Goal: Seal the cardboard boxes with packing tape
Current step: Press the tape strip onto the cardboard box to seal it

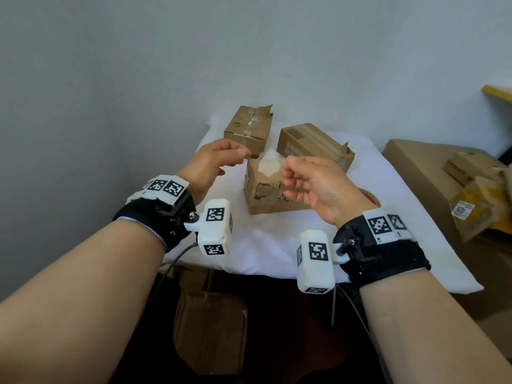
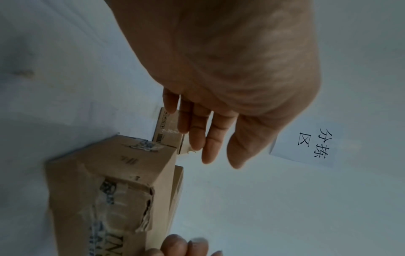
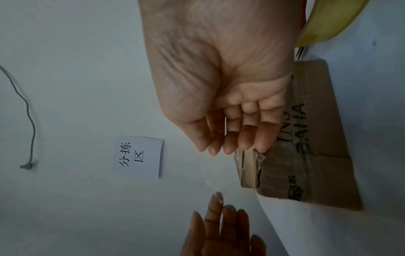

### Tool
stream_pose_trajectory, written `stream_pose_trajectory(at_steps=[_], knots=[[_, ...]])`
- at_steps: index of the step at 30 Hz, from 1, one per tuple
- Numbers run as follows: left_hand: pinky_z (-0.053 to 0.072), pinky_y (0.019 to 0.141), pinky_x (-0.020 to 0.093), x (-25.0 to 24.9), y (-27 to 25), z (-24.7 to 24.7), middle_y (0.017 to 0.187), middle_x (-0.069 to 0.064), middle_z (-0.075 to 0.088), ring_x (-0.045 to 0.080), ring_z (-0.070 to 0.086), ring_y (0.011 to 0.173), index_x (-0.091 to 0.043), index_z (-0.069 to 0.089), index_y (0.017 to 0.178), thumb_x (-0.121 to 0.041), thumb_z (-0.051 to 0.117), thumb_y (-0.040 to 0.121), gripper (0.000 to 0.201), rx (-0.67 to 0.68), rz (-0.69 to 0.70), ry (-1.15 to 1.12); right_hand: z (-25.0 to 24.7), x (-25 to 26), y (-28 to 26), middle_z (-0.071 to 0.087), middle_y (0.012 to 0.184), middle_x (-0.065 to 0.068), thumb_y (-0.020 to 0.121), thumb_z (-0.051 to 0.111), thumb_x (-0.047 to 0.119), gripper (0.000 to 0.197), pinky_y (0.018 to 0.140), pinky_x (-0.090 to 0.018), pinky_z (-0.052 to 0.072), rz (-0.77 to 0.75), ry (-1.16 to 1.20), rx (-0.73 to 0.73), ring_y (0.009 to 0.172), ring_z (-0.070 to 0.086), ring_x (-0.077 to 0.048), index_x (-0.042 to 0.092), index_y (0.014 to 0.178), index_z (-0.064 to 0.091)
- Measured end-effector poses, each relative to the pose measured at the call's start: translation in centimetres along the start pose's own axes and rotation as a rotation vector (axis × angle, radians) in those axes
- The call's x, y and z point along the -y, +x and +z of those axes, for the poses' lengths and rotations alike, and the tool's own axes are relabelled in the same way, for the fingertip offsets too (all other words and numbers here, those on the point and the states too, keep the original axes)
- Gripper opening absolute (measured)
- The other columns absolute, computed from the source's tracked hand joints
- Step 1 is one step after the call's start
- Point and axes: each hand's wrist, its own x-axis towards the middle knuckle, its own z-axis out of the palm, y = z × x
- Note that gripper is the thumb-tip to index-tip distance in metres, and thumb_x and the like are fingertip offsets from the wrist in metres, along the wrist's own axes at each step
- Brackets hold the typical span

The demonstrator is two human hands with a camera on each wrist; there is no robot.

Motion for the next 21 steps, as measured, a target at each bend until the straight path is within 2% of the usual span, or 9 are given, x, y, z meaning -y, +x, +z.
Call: stream_pose_trajectory(at_steps=[4,7,9,11,12,14,15,18,21], knots=[[0.034,0.081,0.032,0.0,-0.2,0.0,0.089,-0.012,0.065,0.009,0.052,0.086,-0.021,0.068,0.085,-0.050,0.065,0.073,0.032,0.016,-0.007,0.017,0.2,0.1,-0.4,0.066,0.082,0.001,0.100,0.063,0.023,0.016,0.068,-0.029,0.057,0.026,0.020,0.015,0.079,0.059,-0.014,0.013,0.089,0.070],[0.033,0.080,0.033,-0.3,-0.3,0.5,0.089,-0.008,0.064,0.011,0.050,0.086,-0.023,0.066,0.079,-0.060,0.072,0.061,0.041,0.027,-0.021,0.015,0.2,0.2,-0.6,0.067,0.080,0.002,0.100,0.064,0.023,0.016,0.067,-0.030,0.057,0.042,0.075,0.019,0.075,0.060,-0.013,0.013,0.089,0.071],[0.033,0.079,0.032,-0.4,-0.3,0.7,0.086,-0.011,0.066,0.012,0.050,0.085,-0.022,0.067,0.081,-0.060,0.074,0.056,0.046,0.036,-0.030,0.011,0.2,0.2,-0.8,0.066,0.080,0.002,0.099,0.064,0.023,0.016,0.067,-0.030,0.057,0.050,0.110,0.019,0.075,0.061,-0.013,0.013,0.089,0.071],[0.035,0.076,0.027,-0.5,-0.2,1.0,0.075,-0.016,0.065,0.007,0.053,0.079,-0.020,0.065,0.079,-0.047,0.080,0.064,0.034,0.050,-0.030,0.009,0.2,0.2,-0.8,0.066,0.080,0.001,0.099,0.064,0.024,0.015,0.066,-0.029,0.056,0.057,0.127,0.022,0.075,0.061,-0.013,0.014,0.090,0.071],[0.038,0.072,0.020,-0.6,-0.2,1.2,0.070,-0.016,0.064,0.003,0.054,0.073,-0.020,0.063,0.076,-0.036,0.082,0.069,0.026,0.060,-0.014,0.002,0.2,0.1,-0.9,0.066,0.081,0.002,0.100,0.063,0.025,0.015,0.066,-0.029,0.056,0.062,0.131,0.025,0.075,0.061,-0.012,0.014,0.092,0.071],[0.040,0.060,0.007,-0.8,-0.3,1.5,0.063,-0.016,0.062,-0.005,0.055,0.060,-0.016,0.061,0.075,-0.013,0.077,0.079,0.016,0.063,0.031,-0.005,0.2,0.0,-0.9,0.067,0.082,0.002,0.100,0.062,0.025,0.015,0.065,-0.028,0.057,0.078,0.135,0.033,0.076,0.061,-0.012,0.014,0.097,0.072],[0.039,0.057,0.005,-0.9,-0.3,1.6,0.061,-0.016,0.061,-0.006,0.054,0.057,-0.014,0.061,0.075,-0.004,0.073,0.083,0.017,0.047,0.048,0.001,0.2,-0.1,-0.9,0.067,0.083,0.002,0.101,0.062,0.026,0.016,0.064,-0.028,0.057,0.087,0.131,0.037,0.076,0.061,-0.011,0.014,0.099,0.072],[0.041,0.058,0.006,-1.0,-0.2,1.4,0.061,-0.013,0.062,-0.004,0.055,0.058,-0.012,0.062,0.073,0.005,0.068,0.084,0.021,0.022,0.059,0.015,-0.1,-0.1,-1.0,0.067,0.082,0.004,0.101,0.061,0.030,0.022,0.062,-0.025,0.056,0.134,0.087,0.048,0.072,0.061,-0.009,0.014,0.102,0.076],[0.046,0.065,0.010,-1.0,-0.3,1.6,0.065,-0.008,0.064,0.002,0.059,0.064,-0.010,0.065,0.073,0.007,0.068,0.082,0.020,0.105,0.054,0.055,-0.3,-0.1,-0.8,0.066,0.080,0.004,0.101,0.062,0.034,0.026,0.060,-0.024,0.056,0.150,-0.028,-0.014,0.067,0.059,-0.008,0.014,0.101,0.078]])
